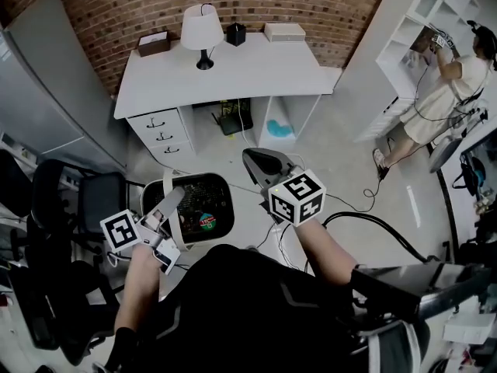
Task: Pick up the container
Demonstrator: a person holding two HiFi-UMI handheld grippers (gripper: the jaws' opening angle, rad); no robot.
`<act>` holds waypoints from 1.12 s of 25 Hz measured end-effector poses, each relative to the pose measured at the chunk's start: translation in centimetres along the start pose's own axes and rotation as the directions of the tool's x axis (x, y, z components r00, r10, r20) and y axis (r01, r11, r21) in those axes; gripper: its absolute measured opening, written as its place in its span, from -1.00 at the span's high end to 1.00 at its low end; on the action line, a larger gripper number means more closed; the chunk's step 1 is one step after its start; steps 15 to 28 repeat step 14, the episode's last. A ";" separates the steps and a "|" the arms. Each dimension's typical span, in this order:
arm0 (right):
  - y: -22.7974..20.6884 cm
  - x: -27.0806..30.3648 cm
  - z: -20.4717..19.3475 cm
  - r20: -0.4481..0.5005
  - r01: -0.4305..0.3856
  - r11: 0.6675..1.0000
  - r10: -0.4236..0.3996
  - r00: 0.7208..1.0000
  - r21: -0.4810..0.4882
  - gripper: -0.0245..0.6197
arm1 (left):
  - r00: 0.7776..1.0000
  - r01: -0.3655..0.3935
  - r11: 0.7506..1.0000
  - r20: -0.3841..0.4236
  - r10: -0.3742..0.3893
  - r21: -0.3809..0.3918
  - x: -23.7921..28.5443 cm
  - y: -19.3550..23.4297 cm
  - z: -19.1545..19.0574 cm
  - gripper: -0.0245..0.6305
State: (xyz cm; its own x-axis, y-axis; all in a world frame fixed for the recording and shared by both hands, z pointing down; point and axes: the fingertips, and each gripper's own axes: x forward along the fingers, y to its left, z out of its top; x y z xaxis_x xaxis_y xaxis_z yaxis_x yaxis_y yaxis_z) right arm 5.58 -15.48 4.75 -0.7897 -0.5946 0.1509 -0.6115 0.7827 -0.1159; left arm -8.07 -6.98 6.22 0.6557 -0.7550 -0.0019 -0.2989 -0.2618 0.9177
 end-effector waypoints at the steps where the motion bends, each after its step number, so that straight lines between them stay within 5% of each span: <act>1: 0.0 -0.1 0.0 -0.001 0.000 1.000 0.000 1.000 0.001 0.90 | 1.000 0.000 1.000 -0.002 0.000 -0.003 0.1 0.0 -0.1 0.74; 28: -1.0 -0.9 -0.8 -0.030 0.020 0.999 -0.019 0.999 0.036 0.90 | 1.000 -0.010 1.000 -0.002 0.010 -0.028 0.4 -0.2 -0.7 0.74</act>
